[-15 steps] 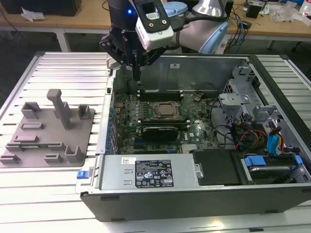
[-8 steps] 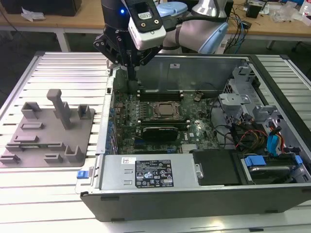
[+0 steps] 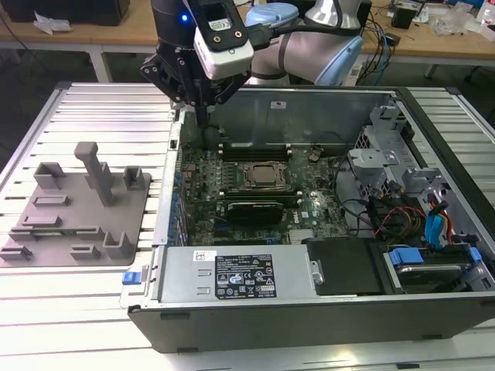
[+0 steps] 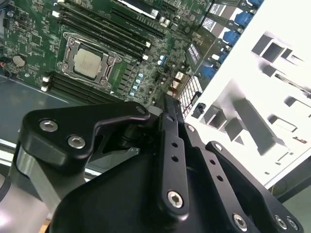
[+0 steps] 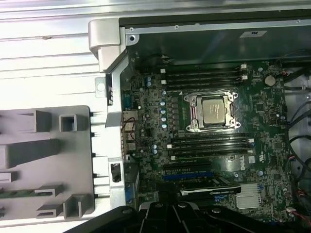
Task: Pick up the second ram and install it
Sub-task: 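Reach for the second ram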
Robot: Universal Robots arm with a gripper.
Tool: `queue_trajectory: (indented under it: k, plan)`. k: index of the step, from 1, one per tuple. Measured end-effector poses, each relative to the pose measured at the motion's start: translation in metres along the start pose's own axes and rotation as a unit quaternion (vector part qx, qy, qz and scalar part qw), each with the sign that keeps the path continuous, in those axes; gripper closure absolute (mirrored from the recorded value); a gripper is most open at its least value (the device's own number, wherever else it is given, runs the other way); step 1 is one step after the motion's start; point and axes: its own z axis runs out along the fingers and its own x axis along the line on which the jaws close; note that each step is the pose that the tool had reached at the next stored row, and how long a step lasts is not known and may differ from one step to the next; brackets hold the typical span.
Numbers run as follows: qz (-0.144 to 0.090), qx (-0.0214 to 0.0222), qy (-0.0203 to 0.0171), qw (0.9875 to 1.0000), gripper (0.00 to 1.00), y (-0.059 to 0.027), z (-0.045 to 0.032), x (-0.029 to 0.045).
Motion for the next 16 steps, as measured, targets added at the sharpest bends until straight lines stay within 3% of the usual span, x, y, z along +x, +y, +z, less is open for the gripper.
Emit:
queue_trajectory:
  k: [16]
  plan:
    - [0.0,0.0,0.0,1.0,0.92,-0.0009,-0.0003,0.0113]
